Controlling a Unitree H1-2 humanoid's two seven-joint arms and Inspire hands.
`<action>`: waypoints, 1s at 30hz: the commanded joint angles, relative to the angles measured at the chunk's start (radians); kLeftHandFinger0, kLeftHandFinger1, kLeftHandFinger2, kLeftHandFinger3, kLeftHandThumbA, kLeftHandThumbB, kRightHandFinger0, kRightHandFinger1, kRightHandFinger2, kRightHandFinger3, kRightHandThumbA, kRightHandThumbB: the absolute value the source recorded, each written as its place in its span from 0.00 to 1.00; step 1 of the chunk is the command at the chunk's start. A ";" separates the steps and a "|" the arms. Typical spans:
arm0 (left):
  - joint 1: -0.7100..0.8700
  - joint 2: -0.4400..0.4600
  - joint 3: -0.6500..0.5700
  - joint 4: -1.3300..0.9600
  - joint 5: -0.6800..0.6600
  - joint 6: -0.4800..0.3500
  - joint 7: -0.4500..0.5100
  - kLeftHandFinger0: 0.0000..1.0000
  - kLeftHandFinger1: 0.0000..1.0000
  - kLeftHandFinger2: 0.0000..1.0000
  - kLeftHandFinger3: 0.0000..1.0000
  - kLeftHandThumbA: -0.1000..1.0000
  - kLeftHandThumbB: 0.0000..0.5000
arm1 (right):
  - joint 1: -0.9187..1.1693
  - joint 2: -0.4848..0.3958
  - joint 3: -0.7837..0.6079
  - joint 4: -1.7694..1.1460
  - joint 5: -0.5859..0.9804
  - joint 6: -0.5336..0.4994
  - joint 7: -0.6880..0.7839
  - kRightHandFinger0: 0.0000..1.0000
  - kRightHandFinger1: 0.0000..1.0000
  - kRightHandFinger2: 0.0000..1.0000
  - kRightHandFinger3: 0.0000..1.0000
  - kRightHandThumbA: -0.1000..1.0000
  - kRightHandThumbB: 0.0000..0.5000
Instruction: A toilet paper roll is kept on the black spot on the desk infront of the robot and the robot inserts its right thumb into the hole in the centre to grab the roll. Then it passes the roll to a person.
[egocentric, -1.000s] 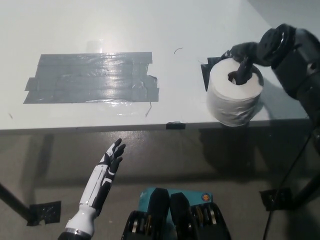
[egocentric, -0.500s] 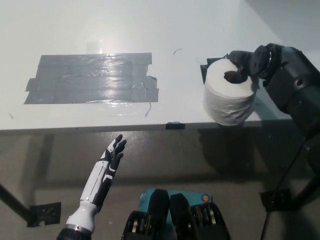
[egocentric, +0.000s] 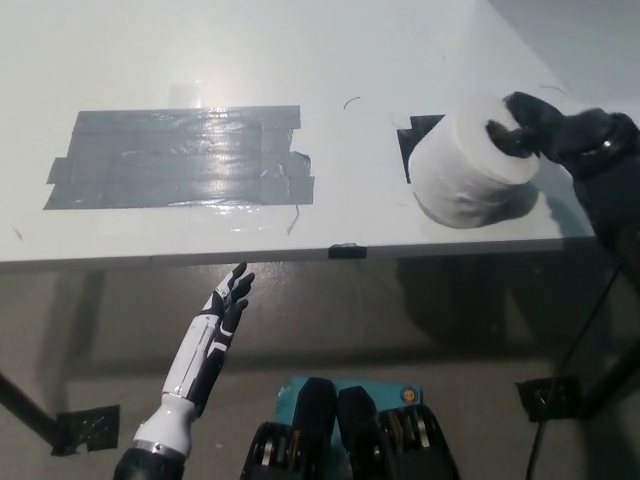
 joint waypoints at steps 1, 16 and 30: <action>-0.058 0.003 0.008 -0.006 0.002 -0.043 0.012 1.00 1.00 1.00 1.00 1.00 0.26 | 0.070 0.017 -0.304 -0.016 0.349 -0.007 0.015 0.17 0.61 1.00 1.00 0.00 0.47; -0.145 -0.008 0.012 0.030 0.003 -0.041 0.023 1.00 1.00 1.00 1.00 1.00 0.26 | 0.094 0.060 -0.690 -0.150 0.610 0.173 0.179 0.00 0.24 0.69 1.00 0.00 0.26; -0.136 -0.006 0.015 0.012 0.003 -0.036 0.025 1.00 1.00 1.00 1.00 1.00 0.26 | 0.189 0.204 -0.581 -0.723 0.934 0.345 0.052 0.00 0.39 0.76 1.00 0.00 0.19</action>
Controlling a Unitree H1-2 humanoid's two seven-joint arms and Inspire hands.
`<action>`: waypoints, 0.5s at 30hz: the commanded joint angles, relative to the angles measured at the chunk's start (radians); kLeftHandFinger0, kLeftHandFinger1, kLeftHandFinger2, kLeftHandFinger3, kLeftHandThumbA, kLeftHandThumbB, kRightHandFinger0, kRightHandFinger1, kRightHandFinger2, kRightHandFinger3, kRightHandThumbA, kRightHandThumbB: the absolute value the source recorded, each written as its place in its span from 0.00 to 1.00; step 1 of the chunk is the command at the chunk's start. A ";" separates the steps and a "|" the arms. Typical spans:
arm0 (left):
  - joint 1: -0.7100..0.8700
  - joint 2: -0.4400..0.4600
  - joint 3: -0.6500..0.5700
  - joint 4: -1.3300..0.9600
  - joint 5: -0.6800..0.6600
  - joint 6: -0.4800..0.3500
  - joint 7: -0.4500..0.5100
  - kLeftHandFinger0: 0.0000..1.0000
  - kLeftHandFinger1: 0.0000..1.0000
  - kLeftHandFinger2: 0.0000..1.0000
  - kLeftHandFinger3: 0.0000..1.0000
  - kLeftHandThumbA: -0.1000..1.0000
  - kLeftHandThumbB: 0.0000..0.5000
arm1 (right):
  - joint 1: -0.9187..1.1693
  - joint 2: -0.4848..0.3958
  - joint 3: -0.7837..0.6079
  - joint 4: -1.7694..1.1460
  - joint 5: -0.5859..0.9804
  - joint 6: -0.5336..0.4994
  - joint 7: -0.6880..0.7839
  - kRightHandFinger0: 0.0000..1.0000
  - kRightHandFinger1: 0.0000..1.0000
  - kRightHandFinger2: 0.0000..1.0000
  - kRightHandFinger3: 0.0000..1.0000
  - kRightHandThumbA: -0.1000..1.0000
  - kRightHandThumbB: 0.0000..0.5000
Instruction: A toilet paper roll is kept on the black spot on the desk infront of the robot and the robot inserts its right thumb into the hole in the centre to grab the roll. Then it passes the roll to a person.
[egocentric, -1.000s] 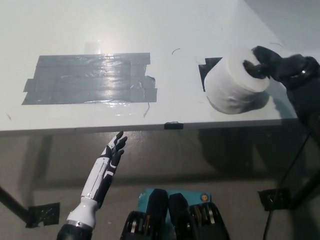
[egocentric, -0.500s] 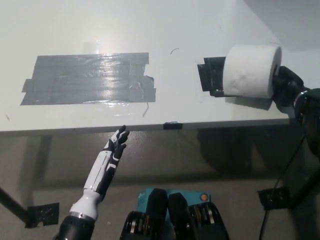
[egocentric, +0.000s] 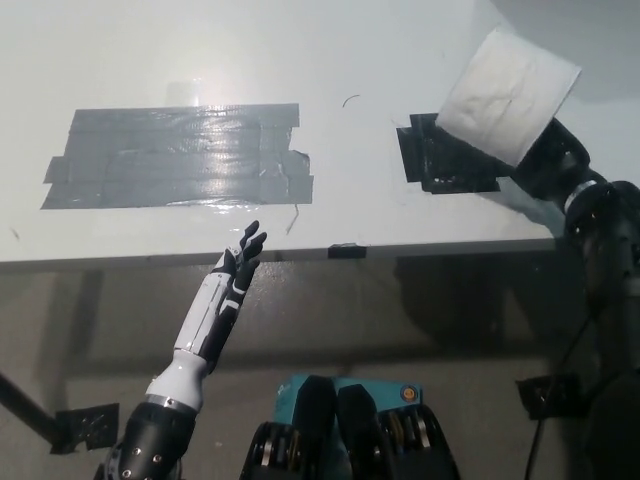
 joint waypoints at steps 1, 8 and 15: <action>-0.025 -0.002 0.014 -0.034 0.006 -0.043 0.026 1.00 1.00 1.00 1.00 1.00 0.26 | -0.020 0.040 0.092 -0.343 0.390 0.122 -0.023 0.00 0.40 0.77 1.00 0.00 0.21; -0.041 -0.001 0.017 -0.028 0.007 -0.031 0.028 1.00 1.00 1.00 1.00 1.00 0.28 | 0.007 0.036 0.198 -0.510 0.485 0.122 -0.101 0.00 0.41 0.82 1.00 0.00 0.15; -0.037 0.003 0.014 -0.035 0.009 -0.029 0.023 1.00 1.00 1.00 1.00 1.00 0.28 | 0.017 0.026 0.228 -0.524 0.488 0.122 -0.164 0.00 0.40 0.84 1.00 0.00 0.14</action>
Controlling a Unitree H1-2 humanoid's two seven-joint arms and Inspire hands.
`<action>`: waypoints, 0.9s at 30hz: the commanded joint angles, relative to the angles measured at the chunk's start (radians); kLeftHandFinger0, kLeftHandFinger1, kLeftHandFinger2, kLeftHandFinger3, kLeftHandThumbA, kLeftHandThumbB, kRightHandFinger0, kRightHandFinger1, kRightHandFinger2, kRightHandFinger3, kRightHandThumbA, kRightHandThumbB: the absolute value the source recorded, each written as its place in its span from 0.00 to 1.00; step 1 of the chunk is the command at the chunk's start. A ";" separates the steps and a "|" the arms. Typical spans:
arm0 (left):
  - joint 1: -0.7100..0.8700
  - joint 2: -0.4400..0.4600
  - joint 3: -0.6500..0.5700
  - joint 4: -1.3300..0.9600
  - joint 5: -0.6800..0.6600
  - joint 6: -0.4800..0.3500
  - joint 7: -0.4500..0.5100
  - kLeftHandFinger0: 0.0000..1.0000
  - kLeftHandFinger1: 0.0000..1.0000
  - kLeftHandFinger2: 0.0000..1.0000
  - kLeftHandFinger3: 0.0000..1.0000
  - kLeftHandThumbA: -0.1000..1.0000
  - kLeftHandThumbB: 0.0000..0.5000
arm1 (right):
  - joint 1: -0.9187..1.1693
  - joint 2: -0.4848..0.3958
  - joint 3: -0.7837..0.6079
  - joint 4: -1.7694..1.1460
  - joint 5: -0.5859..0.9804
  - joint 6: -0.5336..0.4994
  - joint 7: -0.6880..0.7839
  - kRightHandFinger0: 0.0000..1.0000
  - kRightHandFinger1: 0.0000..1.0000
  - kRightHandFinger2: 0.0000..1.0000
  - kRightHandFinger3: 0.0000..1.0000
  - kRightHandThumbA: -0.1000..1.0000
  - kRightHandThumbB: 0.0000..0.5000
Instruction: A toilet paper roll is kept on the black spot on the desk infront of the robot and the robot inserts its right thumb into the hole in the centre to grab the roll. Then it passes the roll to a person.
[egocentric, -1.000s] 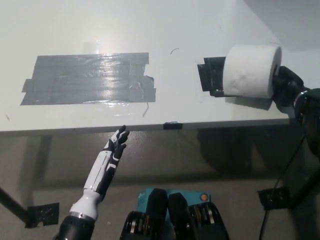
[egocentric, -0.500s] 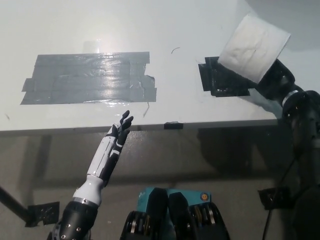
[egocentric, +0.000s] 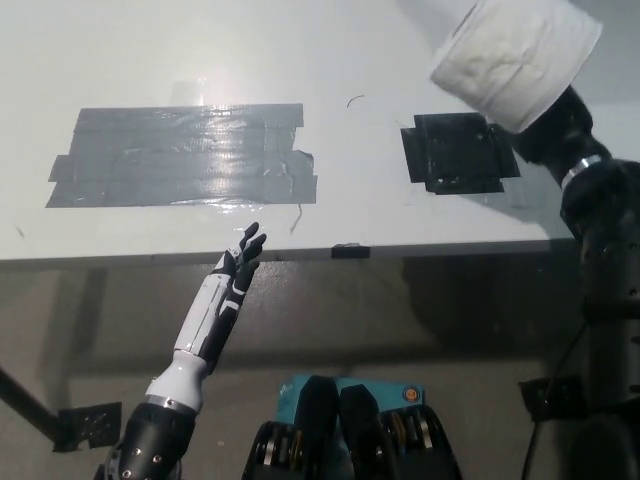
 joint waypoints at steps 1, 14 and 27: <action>-0.036 0.002 0.012 -0.038 0.009 -0.035 0.023 1.00 1.00 1.00 1.00 1.00 0.27 | -0.055 -0.017 0.070 -0.141 0.239 0.039 -0.112 0.00 0.40 0.84 1.00 0.00 0.14; -0.009 0.002 0.005 -0.047 0.021 -0.045 0.021 1.00 1.00 1.00 1.00 1.00 0.24 | -0.060 -0.020 0.148 -0.146 0.211 0.039 -0.178 0.00 0.43 0.83 0.93 0.00 0.19; -0.017 0.000 0.008 -0.046 0.021 -0.043 0.021 1.00 1.00 1.00 1.00 1.00 0.26 | -0.282 -0.125 0.418 0.185 -0.264 -0.139 -0.283 0.06 0.53 0.95 1.00 0.00 0.39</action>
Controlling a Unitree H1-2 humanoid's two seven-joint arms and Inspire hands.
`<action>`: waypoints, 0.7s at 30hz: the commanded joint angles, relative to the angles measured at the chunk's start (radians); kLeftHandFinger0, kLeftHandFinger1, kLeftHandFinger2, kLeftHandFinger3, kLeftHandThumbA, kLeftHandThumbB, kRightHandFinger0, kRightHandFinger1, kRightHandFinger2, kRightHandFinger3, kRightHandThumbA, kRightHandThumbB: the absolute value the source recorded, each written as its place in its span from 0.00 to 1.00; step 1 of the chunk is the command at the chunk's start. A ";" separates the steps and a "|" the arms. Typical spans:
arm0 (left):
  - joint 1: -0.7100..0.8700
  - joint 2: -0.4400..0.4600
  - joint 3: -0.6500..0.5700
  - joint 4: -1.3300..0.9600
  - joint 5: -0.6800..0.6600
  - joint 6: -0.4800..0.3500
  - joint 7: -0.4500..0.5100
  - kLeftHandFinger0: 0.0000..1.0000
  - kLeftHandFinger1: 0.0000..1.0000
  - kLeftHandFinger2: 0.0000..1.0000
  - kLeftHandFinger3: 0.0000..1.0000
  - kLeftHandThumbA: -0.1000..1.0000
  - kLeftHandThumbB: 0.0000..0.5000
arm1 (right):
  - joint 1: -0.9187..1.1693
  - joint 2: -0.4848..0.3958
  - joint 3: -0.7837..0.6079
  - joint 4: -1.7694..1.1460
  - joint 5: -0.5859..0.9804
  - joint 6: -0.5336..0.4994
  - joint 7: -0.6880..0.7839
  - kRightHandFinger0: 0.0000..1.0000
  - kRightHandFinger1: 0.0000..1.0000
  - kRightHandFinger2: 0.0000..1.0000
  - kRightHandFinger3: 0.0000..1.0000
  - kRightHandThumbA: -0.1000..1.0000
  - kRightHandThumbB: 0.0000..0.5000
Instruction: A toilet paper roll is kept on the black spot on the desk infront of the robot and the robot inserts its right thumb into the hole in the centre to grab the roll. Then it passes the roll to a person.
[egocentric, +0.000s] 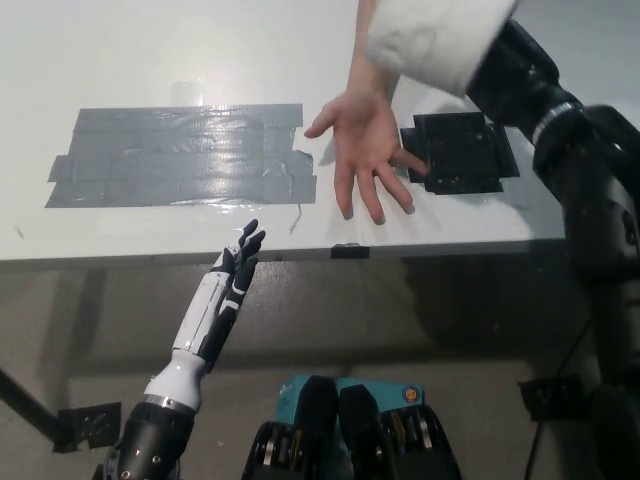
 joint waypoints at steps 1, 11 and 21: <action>-0.022 -0.001 0.005 -0.028 0.007 -0.041 0.019 1.00 1.00 1.00 1.00 1.00 0.26 | -0.195 -0.052 0.134 0.169 -0.276 -0.172 -0.083 0.03 0.53 0.94 0.99 0.00 0.39; -0.030 0.000 0.000 -0.034 0.010 -0.031 0.013 1.00 1.00 1.00 1.00 1.00 0.26 | -0.317 -0.072 0.422 0.444 -0.533 -0.302 -0.159 0.07 0.59 0.92 0.78 0.00 0.35; -0.035 0.003 0.002 -0.039 0.004 -0.027 0.007 1.00 1.00 1.00 1.00 1.00 0.25 | -0.312 -0.020 0.499 0.513 -0.580 -0.350 -0.188 0.00 0.45 0.90 0.81 0.00 0.37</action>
